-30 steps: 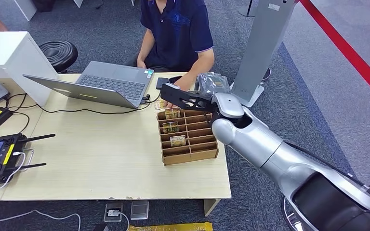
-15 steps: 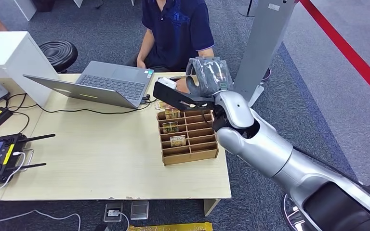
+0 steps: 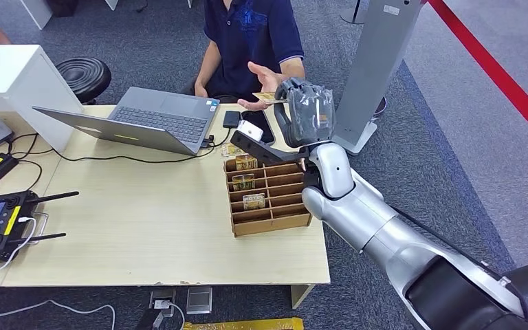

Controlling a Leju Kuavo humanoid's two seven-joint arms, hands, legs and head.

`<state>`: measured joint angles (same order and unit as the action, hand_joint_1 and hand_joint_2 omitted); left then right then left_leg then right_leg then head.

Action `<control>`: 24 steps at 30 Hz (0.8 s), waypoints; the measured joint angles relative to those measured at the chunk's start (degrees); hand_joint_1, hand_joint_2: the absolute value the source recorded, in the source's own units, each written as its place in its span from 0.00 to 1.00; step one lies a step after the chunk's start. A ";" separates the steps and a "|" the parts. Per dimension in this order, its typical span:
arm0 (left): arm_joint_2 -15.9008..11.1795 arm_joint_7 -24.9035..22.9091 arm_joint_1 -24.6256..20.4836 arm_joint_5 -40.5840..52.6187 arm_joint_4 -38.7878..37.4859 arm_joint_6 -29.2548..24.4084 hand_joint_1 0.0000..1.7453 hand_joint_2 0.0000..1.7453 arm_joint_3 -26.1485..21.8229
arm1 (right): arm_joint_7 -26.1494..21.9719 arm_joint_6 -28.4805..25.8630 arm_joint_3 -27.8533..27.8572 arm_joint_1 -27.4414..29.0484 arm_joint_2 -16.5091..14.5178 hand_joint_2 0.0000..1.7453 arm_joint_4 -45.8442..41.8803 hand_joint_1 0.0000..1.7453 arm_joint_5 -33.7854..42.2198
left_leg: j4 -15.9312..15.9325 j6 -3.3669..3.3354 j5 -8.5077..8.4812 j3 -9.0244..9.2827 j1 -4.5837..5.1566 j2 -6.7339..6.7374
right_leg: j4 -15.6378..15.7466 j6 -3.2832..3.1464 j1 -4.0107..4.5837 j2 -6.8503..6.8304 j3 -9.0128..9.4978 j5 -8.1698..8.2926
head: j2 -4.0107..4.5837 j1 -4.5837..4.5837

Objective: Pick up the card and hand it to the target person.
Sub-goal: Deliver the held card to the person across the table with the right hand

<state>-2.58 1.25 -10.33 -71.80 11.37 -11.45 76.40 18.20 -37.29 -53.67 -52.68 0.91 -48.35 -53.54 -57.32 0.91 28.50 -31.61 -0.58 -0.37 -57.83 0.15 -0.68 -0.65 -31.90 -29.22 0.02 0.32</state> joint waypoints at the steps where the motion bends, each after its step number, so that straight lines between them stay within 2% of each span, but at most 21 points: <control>1: 0.00 0.00 0.00 0.00 0.00 -0.01 0.00 1.00 0.02 | -0.03 -0.07 0.09 0.00 -0.24 1.00 1.02 0.80 0.08 | 0.00 0.00 0.00 0.00 0.00 0.00 | 0.00 0.00 0.00 0.00 0.00 0.00 | 0.00 -0.01; 7: 0.00 0.22 -0.01 -0.02 0.00 -0.02 0.00 1.00 0.30 | -0.03 -0.24 0.26 -0.05 -1.45 1.00 5.33 0.80 0.03 | 0.00 0.00 0.00 0.00 0.00 0.01 | 0.00 0.00 0.00 0.00 -0.01 0.00 | 0.00 -0.09; 10: 0.00 0.68 -0.01 -0.01 0.00 0.12 0.00 1.00 0.38 | -0.01 -0.24 0.33 -0.09 -1.85 1.00 6.58 0.20 -0.07 | 0.00 0.00 0.00 0.01 0.00 0.01 | 0.00 0.00 0.00 0.00 0.00 0.00 | 0.00 -0.07; 11: 0.00 0.79 -0.01 0.04 0.00 0.16 0.00 0.75 0.39 | -0.02 -0.24 0.35 -0.10 -1.96 1.00 6.90 0.00 -0.09 | 0.00 0.00 0.00 0.01 0.00 0.01 | 0.00 0.00 0.00 0.00 0.00 0.00 | 0.00 -0.05; 14: 0.00 0.90 -0.01 0.15 0.00 0.18 0.00 0.00 0.42 | -0.23 -0.25 0.40 -0.13 -2.27 1.00 7.75 0.00 0.27 | 0.00 0.00 0.00 0.01 0.00 0.01 | 0.00 0.00 0.00 0.00 0.00 0.00 | 0.00 -0.01; 24: -0.01 1.21 0.65 -1.41 0.00 -1.15 0.00 0.00 0.43 | -2.19 -1.02 3.34 1.69 -2.38 1.00 6.80 0.00 2.84 | 0.00 0.00 0.00 0.02 0.00 0.02 | 0.00 0.00 0.00 0.01 -0.01 0.00 | 0.00 -0.07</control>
<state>-2.58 2.46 -9.68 -73.21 11.37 -12.60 76.83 16.00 -38.31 -50.33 -50.99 -1.47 -41.55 -50.71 -57.32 0.91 28.50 -31.60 -0.59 -0.35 -57.82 0.15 -0.68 -0.64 -31.91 -29.22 0.02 0.25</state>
